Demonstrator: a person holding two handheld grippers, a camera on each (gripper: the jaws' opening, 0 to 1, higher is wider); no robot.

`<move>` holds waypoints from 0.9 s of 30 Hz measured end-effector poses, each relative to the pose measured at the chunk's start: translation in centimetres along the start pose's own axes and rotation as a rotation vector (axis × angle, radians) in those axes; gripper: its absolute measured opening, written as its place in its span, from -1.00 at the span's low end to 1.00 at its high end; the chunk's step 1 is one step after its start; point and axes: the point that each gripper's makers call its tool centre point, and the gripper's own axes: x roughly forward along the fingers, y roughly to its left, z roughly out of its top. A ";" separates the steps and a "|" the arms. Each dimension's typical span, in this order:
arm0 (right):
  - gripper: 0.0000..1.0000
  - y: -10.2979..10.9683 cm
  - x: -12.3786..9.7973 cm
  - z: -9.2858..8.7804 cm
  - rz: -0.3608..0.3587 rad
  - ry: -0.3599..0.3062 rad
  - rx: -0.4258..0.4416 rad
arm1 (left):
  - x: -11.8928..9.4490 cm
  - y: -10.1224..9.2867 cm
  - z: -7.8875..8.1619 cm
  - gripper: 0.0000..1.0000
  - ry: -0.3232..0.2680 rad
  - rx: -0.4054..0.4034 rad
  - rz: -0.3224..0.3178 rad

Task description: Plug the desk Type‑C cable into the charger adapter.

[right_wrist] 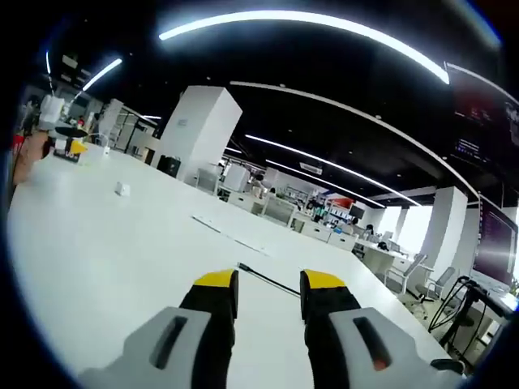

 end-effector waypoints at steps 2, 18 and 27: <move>-0.39 0.0 0.0 0.0 0.000 0.001 0.000 | 0.0 0.0 0.0 0.41 0.001 0.001 0.000; -0.39 0.2 0.2 -0.3 0.011 0.013 -0.001 | 0.0 -0.1 0.0 0.40 -0.003 0.002 0.003; -0.39 0.1 0.2 -0.4 0.005 0.014 0.001 | 0.0 -0.2 0.1 0.41 -0.005 0.006 0.002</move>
